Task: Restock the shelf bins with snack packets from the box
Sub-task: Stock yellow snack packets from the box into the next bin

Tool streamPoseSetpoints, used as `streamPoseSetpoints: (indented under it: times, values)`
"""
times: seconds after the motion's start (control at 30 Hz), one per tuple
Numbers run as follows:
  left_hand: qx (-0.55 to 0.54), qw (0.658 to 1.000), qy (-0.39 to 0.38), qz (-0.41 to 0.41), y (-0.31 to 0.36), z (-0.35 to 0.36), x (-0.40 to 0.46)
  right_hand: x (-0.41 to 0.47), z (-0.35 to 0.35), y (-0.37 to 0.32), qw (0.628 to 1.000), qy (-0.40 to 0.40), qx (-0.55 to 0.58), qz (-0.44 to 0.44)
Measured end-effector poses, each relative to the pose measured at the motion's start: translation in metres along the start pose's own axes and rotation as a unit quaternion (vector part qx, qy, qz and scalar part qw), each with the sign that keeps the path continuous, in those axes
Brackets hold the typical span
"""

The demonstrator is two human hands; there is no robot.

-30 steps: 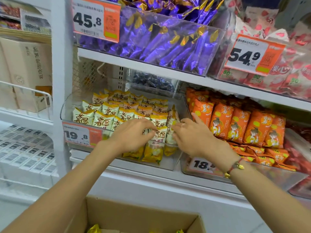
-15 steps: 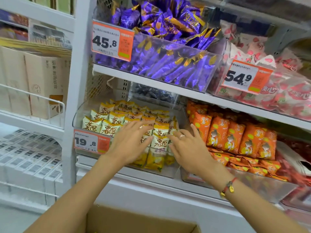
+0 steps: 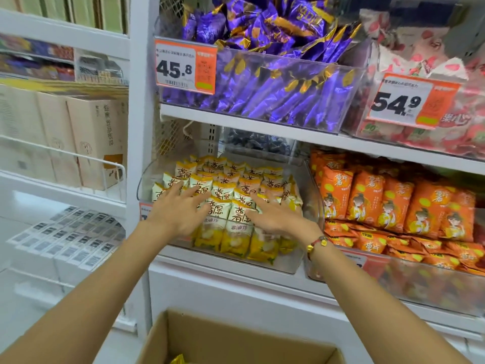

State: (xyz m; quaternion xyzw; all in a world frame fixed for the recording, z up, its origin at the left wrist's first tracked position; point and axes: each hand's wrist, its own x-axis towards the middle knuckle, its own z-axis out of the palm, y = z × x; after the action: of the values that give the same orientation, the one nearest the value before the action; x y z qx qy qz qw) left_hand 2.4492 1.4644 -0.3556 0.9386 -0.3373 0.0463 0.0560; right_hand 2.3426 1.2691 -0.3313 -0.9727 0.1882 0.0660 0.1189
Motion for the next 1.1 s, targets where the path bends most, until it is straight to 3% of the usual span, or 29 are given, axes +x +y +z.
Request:
streamPoseSetpoints:
  times: [0.17, 0.27, 0.33, 0.4, 0.5, 0.57, 0.6, 0.67, 0.77, 0.83, 1.0, 1.1]
  values:
    - [0.007, 1.0, 0.004, 0.005, -0.001, 0.003, -0.001, 0.002, 0.005, 0.002, 1.0, -0.002, 0.003, 0.002]
    - [-0.014, 1.0, 0.018, 0.001, -0.001, 0.003, -0.002, -0.006, 0.007, 0.0, 0.998, 0.064, 0.01, -0.009]
    - [-0.055, 0.994, 0.093, 0.002, 0.006, 0.003, -0.012, -0.019, 0.01, -0.005, 0.987, 0.157, 0.031, -0.024]
    - [-0.114, 0.969, 0.217, 0.029, 0.015, 0.007, -0.029, -0.038, 0.018, -0.009, 0.961, 0.268, 0.028, -0.068]
    - [-0.222, 0.904, 0.361, 0.048, 0.033, 0.019, -0.064, -0.075, 0.042, -0.01, 0.881, 0.433, 0.037, -0.188]
    - [-0.263, 0.876, 0.403, 0.033, 0.045, 0.041, -0.087, -0.096, 0.075, -0.002, 0.842, 0.484, 0.076, -0.226]
    - [-0.279, 0.871, 0.403, 0.019, 0.051, 0.057, -0.098, -0.103, 0.097, 0.004, 0.844, 0.478, 0.095, -0.224]
    - [-0.312, 0.881, 0.356, -0.016, 0.062, 0.1, -0.12, -0.112, 0.152, 0.025, 0.884, 0.413, 0.115, -0.19]
    - [-0.313, 0.918, 0.238, -0.058, 0.068, 0.176, -0.154, -0.123, 0.241, 0.068, 0.953, 0.272, 0.08, -0.102]
    - [-0.306, 0.936, 0.142, -0.1, 0.065, 0.22, -0.178, -0.133, 0.288, 0.096, 0.981, 0.178, 0.069, -0.039]
    - [-0.267, 0.939, -0.112, -0.188, 0.055, 0.295, -0.214, -0.144, 0.346, 0.121, 0.998, -0.014, 0.032, 0.061]
    - [-0.22, 0.942, -0.166, -0.189, 0.05, 0.316, -0.209, -0.131, 0.363, 0.112, 0.989, -0.088, 0.037, 0.113]
